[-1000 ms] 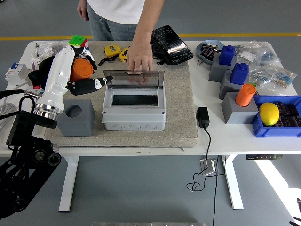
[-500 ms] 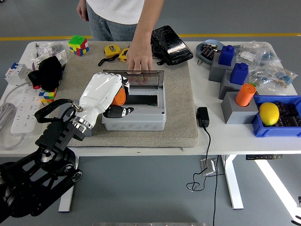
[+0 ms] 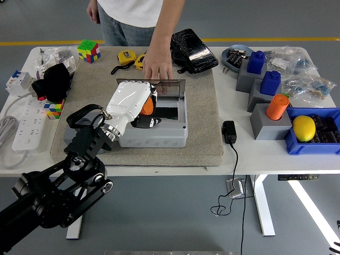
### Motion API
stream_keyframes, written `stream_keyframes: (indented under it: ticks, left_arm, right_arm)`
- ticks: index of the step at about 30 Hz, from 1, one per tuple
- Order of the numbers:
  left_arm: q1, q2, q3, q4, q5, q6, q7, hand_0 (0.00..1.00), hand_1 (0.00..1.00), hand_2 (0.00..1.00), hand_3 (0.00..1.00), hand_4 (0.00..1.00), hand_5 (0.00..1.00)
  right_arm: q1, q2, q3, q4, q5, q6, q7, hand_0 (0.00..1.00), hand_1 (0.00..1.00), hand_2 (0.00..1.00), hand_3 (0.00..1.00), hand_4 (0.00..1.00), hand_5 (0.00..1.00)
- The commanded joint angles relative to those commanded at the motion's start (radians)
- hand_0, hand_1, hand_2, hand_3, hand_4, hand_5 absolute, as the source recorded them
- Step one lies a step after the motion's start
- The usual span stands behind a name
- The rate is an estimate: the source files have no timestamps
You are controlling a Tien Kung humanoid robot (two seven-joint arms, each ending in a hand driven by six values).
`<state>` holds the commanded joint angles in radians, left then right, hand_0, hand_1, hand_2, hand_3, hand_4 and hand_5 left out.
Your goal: Fetch the battery,place it into the box,close the lid of the box
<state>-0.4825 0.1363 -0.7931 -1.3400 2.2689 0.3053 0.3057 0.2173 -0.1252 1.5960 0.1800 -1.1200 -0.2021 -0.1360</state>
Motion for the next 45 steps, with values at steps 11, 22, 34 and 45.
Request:
stream_keyframes:
  ticks: [11, 22, 34, 45]
  left_arm:
    - [-0.009, -0.007, 0.047, -0.143, 0.000, 0.024, 0.007, 0.032, 0.009, 0.040, 0.033, 0.788, 0.038]
    - [-0.041, -0.034, 0.103, -0.027, -0.015, 0.100, -0.043, 0.032, 0.010, 0.040, 0.035, 0.782, 0.039]
    - [-0.078, -0.073, 0.166, 0.138, -0.115, 0.141, -0.081, 0.033, 0.012, 0.040, 0.035, 0.775, 0.045]
    - [-0.088, -0.087, 0.164, 0.208, -0.129, 0.146, -0.100, 0.034, 0.010, 0.040, 0.035, 0.772, 0.050]
  right_arm:
    - [0.001, 0.002, -0.001, 0.000, -0.003, 0.001, 0.001, 0.812, 0.753, 0.731, 0.787, 0.998, 0.998]
    - [0.002, 0.000, -0.007, 0.000, -0.006, 0.001, -0.002, 0.813, 0.753, 0.731, 0.787, 0.998, 0.998]
    - [0.007, -0.005, -0.019, 0.000, -0.011, -0.002, -0.007, 0.812, 0.753, 0.731, 0.787, 0.998, 0.998]
    - [0.007, -0.007, -0.024, 0.000, -0.008, -0.004, -0.008, 0.812, 0.753, 0.730, 0.787, 0.998, 0.998]
